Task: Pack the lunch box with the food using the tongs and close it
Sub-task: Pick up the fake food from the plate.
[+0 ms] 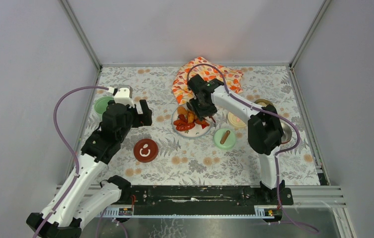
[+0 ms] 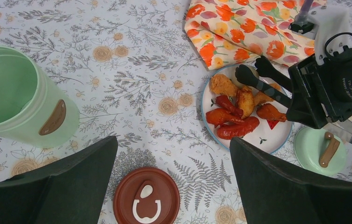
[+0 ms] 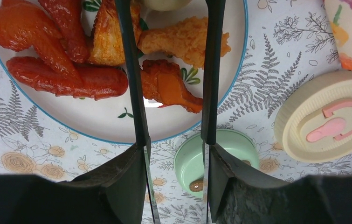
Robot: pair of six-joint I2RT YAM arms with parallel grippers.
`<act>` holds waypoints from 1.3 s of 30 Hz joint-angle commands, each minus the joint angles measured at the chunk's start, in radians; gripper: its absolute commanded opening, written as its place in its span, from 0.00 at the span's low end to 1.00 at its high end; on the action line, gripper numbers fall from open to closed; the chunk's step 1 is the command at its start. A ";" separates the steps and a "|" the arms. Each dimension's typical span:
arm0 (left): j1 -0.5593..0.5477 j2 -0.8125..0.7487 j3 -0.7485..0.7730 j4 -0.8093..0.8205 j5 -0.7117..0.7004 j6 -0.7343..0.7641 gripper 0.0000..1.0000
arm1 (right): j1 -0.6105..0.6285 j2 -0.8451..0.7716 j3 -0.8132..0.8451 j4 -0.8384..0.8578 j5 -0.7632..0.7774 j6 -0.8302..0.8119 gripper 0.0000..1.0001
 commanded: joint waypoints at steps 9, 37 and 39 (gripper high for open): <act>0.010 0.007 -0.009 0.058 0.018 0.006 0.98 | 0.012 0.003 0.085 -0.075 -0.011 -0.030 0.55; 0.014 0.003 -0.009 0.059 0.024 0.006 0.98 | 0.011 0.008 0.198 -0.155 0.020 -0.016 0.25; 0.013 0.004 -0.009 0.058 0.025 0.006 0.98 | 0.011 -0.016 0.189 -0.151 0.024 -0.014 0.25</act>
